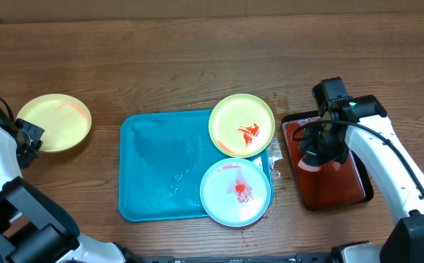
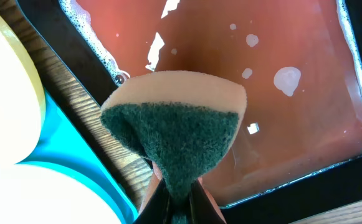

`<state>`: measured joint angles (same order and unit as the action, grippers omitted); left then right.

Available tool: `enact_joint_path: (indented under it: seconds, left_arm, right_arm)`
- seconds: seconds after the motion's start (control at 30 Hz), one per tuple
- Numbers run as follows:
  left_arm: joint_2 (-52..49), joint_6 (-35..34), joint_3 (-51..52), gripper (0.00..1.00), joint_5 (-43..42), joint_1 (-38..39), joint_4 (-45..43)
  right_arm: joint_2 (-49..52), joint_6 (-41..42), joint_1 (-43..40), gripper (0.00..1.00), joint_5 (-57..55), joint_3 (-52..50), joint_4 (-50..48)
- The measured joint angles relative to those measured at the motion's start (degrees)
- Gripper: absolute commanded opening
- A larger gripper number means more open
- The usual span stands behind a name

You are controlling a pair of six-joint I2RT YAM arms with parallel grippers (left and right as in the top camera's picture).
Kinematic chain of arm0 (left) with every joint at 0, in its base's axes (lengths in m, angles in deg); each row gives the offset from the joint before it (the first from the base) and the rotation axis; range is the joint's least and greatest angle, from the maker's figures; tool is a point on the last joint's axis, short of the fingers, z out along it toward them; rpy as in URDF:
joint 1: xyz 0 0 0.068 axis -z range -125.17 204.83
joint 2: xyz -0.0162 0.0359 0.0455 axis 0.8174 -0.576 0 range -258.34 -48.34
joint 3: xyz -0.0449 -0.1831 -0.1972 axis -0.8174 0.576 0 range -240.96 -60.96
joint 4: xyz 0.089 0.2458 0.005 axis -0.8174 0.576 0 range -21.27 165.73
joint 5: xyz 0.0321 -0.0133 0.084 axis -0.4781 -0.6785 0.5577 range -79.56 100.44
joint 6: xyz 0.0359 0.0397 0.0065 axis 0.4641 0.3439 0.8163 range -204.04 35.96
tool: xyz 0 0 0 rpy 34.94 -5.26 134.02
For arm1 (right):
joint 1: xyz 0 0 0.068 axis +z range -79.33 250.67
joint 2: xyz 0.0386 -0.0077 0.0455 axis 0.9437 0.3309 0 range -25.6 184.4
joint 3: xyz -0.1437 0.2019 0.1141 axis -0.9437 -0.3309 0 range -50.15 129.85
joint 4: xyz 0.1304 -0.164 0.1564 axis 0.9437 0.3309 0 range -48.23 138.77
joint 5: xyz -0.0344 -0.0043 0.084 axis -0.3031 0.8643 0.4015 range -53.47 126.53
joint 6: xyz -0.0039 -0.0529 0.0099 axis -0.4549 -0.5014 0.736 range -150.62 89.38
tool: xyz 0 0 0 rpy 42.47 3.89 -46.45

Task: Clean dirty plates on tray and stack at the side
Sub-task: 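Release the yellow plate on the table and raise the left gripper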

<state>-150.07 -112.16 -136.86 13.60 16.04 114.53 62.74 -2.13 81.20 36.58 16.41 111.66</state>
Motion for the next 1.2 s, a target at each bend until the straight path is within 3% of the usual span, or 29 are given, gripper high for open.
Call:
enact_joint_path:
  seconds: [0.27,0.3,0.4,0.47,0.8,1.03,1.1,1.13,1.17,1.2]
  left_arm:
    - [-5.92,0.00,0.00,0.04,-0.61,0.07,-0.33]
    - [-6.51,0.00,0.00,0.12,-0.68,0.04,-0.26]
    - [-7.28,0.63,0.00,0.56,-0.85,0.07,-0.15]
    - [-7.28,0.76,0.00,0.67,-0.87,0.07,-0.07]
    - [-6.71,1.57,-2.08,0.66,-1.05,0.39,4.57]
    - [3.02,4.35,-6.99,0.63,-1.11,6.43,6.54]
    - [7.08,6.25,-7.61,0.72,-1.57,10.60,6.54]
    - [8.68,7.67,-7.82,0.90,-2.12,12.92,6.54]
    - [9.99,8.98,-8.02,1.00,-2.95,15.43,6.43]
    - [10.91,10.03,-8.15,1.00,-4.13,18.01,6.19]
  right_arm:
    - [0.00,-0.02,0.00,0.04,0.66,0.00,0.28]
    - [0.00,0.00,0.00,0.04,0.76,0.00,0.26]
    - [0.00,-0.02,0.00,0.04,1.03,0.00,0.17]
    - [0.00,-0.02,0.00,0.04,1.03,0.00,0.11]
    - [0.00,-0.46,0.00,0.04,1.05,0.00,-0.72]
    - [0.00,-1.09,0.00,0.04,1.05,0.00,-1.49]
    - [0.00,-1.29,0.00,0.04,1.07,0.00,-1.79]
    - [0.00,-1.36,0.00,0.04,1.05,0.00,-1.86]
    - [0.00,-1.42,0.00,0.04,1.07,0.00,-1.88]
    - [0.00,-1.49,0.00,0.04,1.05,0.00,-1.92]
